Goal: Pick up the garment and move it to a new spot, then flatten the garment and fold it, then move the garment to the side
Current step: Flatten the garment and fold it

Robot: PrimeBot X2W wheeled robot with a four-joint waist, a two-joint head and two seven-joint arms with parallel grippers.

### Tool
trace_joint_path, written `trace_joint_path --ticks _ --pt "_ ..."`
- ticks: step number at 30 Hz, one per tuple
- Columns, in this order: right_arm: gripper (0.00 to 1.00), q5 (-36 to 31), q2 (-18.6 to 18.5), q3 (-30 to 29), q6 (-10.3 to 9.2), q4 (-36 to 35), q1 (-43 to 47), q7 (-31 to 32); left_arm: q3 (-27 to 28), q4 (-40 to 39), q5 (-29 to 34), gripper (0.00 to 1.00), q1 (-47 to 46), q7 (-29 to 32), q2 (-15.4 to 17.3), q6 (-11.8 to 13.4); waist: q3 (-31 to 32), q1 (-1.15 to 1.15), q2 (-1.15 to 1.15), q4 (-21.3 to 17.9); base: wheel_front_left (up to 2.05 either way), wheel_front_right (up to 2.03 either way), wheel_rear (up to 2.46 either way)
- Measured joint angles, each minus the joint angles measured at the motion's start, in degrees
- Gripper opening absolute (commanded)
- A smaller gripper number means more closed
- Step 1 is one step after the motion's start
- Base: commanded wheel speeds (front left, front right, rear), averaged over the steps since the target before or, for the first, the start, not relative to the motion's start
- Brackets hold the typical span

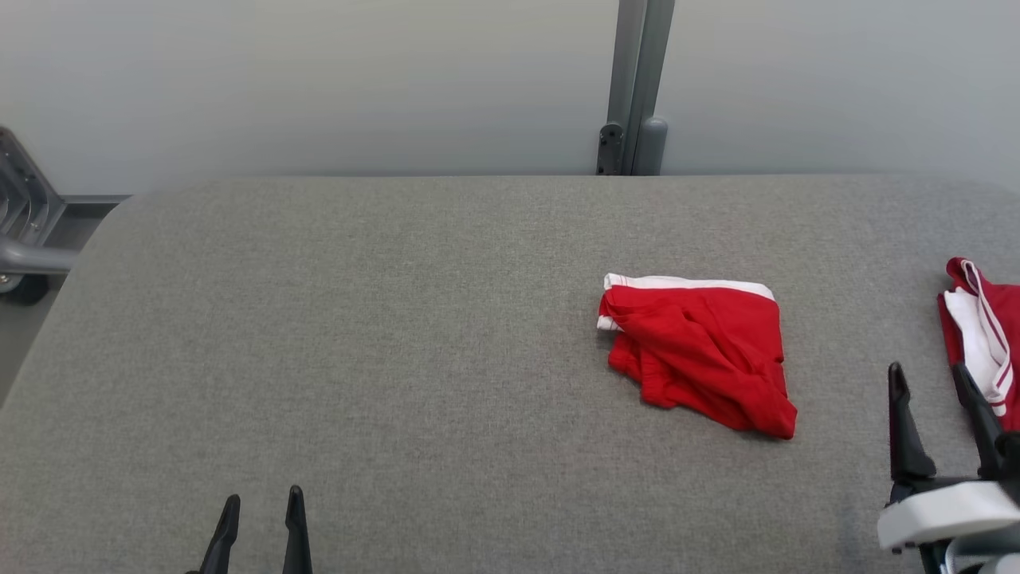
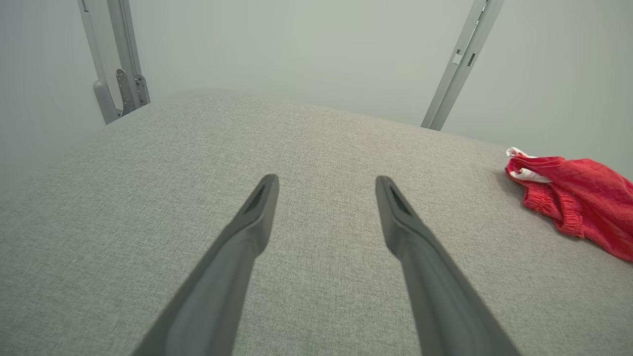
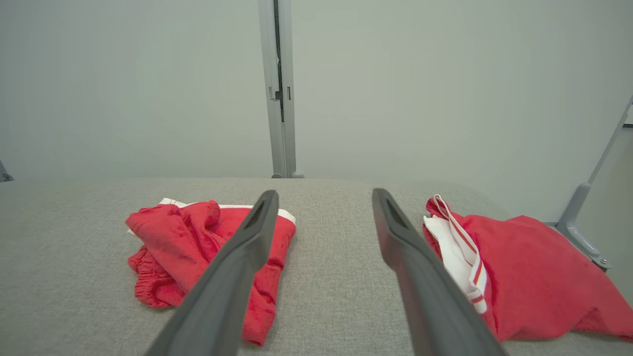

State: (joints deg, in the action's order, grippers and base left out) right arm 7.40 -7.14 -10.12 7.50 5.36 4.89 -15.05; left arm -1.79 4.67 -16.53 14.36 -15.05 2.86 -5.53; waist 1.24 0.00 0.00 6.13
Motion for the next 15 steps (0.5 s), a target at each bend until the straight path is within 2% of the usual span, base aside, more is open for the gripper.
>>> trace_joint_path --ticks 3,8,15 --pt "0.00 1.3 -4.2 1.9 0.00 3.9 -4.6 0.0 -0.4 -0.4 0.0 1.00 -0.6 0.0 0.0 -0.1 -1.1 0.00 0.00 0.3 0.00 0.00 0.00" --pt "0.00 1.1 -9.6 6.4 0.00 14.0 -18.0 3.9 -2.4 0.2 1.2 1.00 -5.0 0.0 0.0 -0.9 -4.9 0.00 0.00 0.9 0.00 0.00 0.00" --pt "0.00 1.2 -8.9 12.9 0.00 29.5 -26.8 4.1 -3.5 1.1 1.1 1.00 -8.0 0.0 0.0 -1.4 -9.1 0.00 0.00 3.1 0.00 0.00 0.00"
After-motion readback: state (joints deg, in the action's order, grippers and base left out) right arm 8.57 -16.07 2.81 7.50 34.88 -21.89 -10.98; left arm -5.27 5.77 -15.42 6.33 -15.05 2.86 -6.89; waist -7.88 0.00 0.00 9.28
